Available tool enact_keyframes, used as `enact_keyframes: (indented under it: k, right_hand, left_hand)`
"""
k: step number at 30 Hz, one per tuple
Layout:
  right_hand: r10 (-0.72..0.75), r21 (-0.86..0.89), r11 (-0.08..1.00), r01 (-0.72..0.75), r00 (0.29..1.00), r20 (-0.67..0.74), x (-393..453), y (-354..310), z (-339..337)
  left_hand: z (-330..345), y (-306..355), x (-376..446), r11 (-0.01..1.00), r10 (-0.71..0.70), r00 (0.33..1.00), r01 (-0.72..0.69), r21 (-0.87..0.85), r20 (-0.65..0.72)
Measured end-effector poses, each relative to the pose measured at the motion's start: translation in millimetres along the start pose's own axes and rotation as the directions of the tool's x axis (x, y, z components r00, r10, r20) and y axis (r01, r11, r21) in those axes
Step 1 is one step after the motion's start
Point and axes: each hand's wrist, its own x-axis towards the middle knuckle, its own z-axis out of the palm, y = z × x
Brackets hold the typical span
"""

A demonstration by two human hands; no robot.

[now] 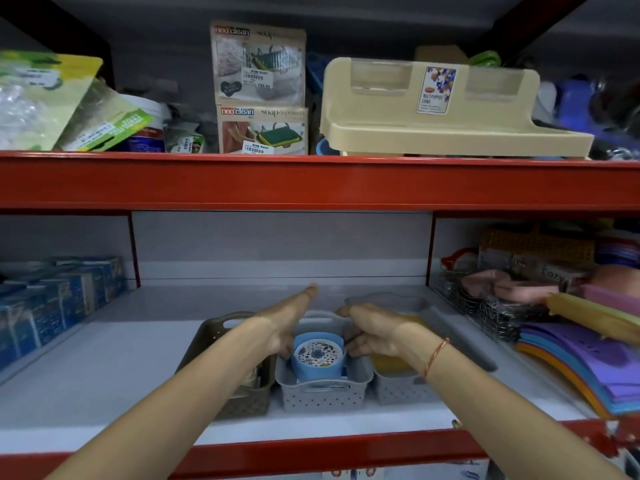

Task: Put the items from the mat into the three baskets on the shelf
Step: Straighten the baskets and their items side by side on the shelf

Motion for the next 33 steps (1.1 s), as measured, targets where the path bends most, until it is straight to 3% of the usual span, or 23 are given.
enact_keyframes:
  k: [12, 20, 24, 28, 33]
  right_hand:
    - [0.004, -0.049, 0.999, -0.007, 0.998, -0.062, 15, -3, 13]
    - [-0.043, -0.165, 0.986, 0.029, 0.995, -0.086, 1, -15, 9]
    - [-0.114, 0.077, 0.991, 0.114, 0.993, -0.007, -7, -31, 23]
    - [-0.123, 0.276, 0.958, 0.079, 0.981, 0.148, -4, -38, 63]
    - [-0.002, 0.266, 0.961, -0.072, 0.964, 0.266, 0, -40, 117]
  left_hand:
    - [10, 9, -7, 0.968, -0.023, 0.999, 0.029, 0.250, -0.027]
    - [-16, 14, -22, 0.984, 0.077, 0.997, -0.075, 0.163, -0.005]
    - [-57, 12, -36, 0.988, 0.147, 0.985, -0.142, 0.061, -0.093]
    - [-95, -17, -39, 0.994, 0.112, 0.981, -0.114, 0.002, -0.161]
    - [-117, -37, -53, 0.997, 0.014, 0.994, -0.005, 0.076, -0.112]
